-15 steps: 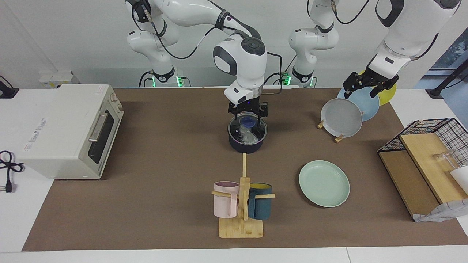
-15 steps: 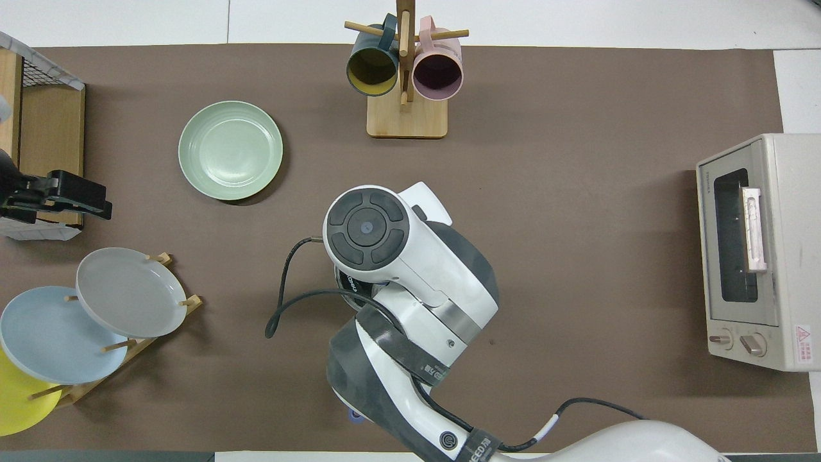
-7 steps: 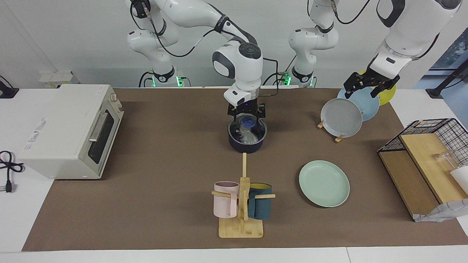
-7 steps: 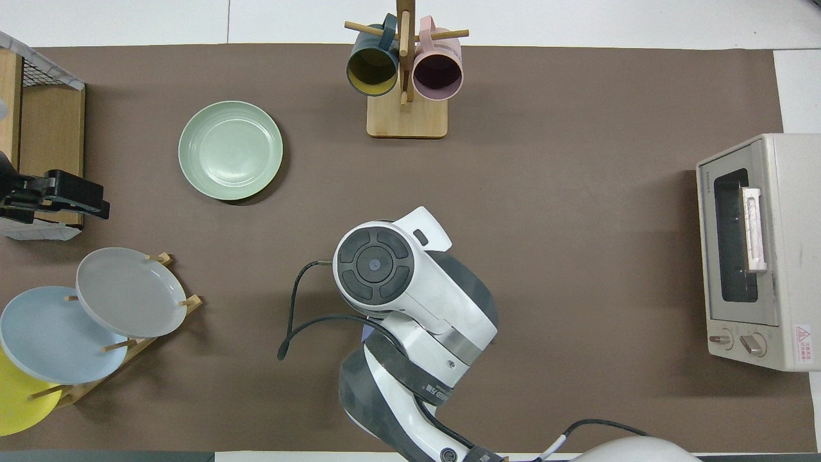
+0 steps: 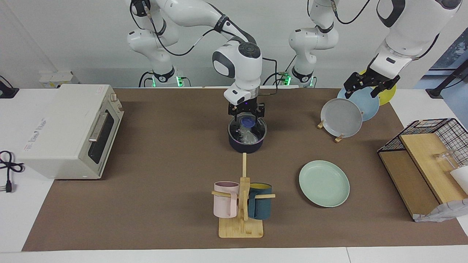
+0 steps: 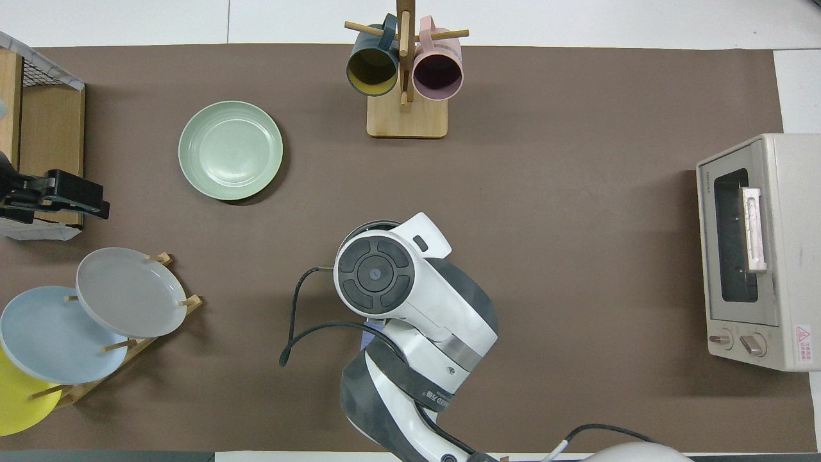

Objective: Transfer vermicelli from pot to plate
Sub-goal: 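Grasp the blue lid knob with the right gripper and lift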

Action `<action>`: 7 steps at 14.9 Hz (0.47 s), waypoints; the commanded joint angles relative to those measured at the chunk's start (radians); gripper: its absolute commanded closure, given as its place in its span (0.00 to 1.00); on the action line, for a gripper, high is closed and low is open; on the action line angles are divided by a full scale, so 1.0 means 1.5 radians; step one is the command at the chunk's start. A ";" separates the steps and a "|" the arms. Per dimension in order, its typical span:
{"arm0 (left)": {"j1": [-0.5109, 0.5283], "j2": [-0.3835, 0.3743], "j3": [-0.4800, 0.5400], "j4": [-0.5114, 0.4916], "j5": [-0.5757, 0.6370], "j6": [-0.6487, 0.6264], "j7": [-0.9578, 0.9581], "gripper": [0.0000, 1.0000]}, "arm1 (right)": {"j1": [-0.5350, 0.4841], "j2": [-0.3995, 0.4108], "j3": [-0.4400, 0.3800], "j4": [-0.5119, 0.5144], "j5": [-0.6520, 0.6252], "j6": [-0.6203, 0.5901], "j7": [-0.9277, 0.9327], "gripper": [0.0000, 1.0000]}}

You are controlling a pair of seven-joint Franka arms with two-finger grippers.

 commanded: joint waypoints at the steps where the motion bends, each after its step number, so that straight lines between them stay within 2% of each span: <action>1: 0.008 -0.006 -0.005 -0.001 0.014 0.001 0.001 0.00 | -0.005 -0.016 0.004 -0.021 -0.012 0.016 0.001 0.24; 4: 0.008 -0.006 -0.005 -0.003 0.014 0.002 0.000 0.00 | -0.005 -0.015 0.004 -0.020 -0.012 0.023 0.000 0.43; 7: 0.008 -0.006 -0.005 -0.003 0.014 0.002 -0.003 0.00 | -0.007 -0.008 0.004 0.009 -0.012 0.006 -0.014 0.45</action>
